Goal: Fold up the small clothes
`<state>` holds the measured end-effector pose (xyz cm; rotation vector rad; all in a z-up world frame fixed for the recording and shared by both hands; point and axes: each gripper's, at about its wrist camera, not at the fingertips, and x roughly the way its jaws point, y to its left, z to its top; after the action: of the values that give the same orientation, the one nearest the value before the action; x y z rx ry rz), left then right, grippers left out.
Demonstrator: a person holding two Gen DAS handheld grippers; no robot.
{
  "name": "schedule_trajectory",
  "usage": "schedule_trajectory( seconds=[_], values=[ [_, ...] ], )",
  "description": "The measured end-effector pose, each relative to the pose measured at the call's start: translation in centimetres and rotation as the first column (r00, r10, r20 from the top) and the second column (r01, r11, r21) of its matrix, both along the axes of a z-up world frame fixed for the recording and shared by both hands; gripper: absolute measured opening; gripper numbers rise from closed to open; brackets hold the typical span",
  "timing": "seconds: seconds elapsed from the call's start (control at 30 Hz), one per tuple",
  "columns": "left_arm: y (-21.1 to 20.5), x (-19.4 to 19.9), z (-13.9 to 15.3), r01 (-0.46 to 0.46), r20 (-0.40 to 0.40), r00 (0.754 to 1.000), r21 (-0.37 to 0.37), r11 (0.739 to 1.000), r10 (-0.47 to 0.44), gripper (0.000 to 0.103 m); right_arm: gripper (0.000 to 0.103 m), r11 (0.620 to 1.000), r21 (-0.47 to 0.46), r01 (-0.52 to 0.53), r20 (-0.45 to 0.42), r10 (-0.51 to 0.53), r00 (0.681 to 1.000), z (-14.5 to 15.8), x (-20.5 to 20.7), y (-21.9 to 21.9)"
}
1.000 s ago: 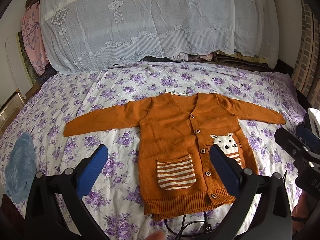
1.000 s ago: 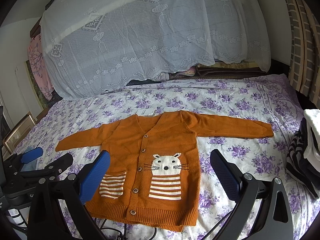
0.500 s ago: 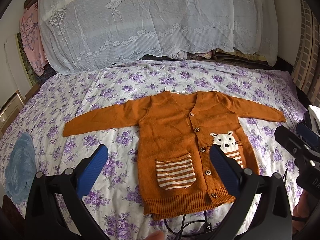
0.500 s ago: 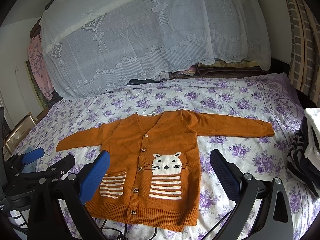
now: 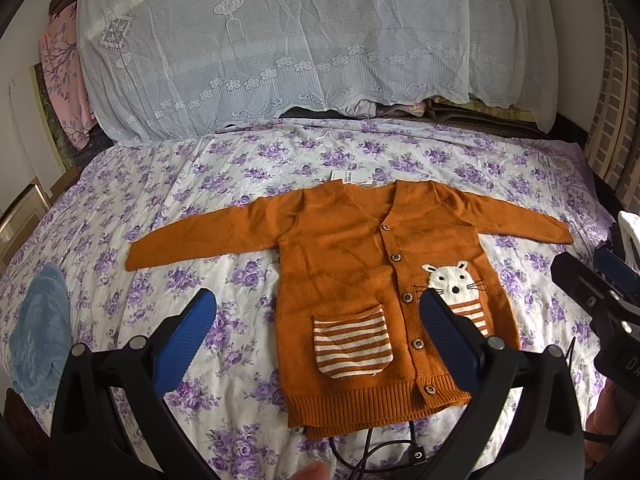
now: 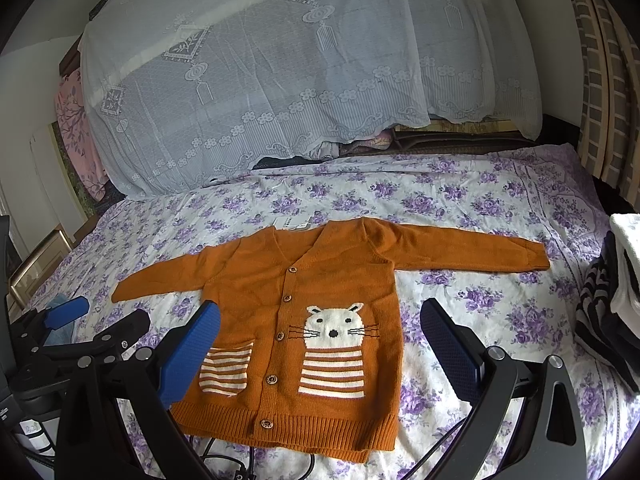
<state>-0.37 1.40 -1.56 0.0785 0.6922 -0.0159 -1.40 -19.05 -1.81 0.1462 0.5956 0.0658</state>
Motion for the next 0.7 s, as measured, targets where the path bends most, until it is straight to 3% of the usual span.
schedule_trajectory(
  seconds=[0.37,0.7],
  values=[
    [0.7,0.0,-2.0,-0.02,-0.015,1.0,0.019,1.0,0.02,0.099,0.1,1.0,-0.002,0.011,-0.008,-0.011,1.0,-1.0,0.2,-0.1],
    [2.3,4.3,-4.0,-0.084,-0.066,0.994,0.078,0.993,0.089,0.099,0.1,0.998,-0.002,0.064,-0.022,-0.064,0.998,-3.4,3.4,-2.5]
  ],
)
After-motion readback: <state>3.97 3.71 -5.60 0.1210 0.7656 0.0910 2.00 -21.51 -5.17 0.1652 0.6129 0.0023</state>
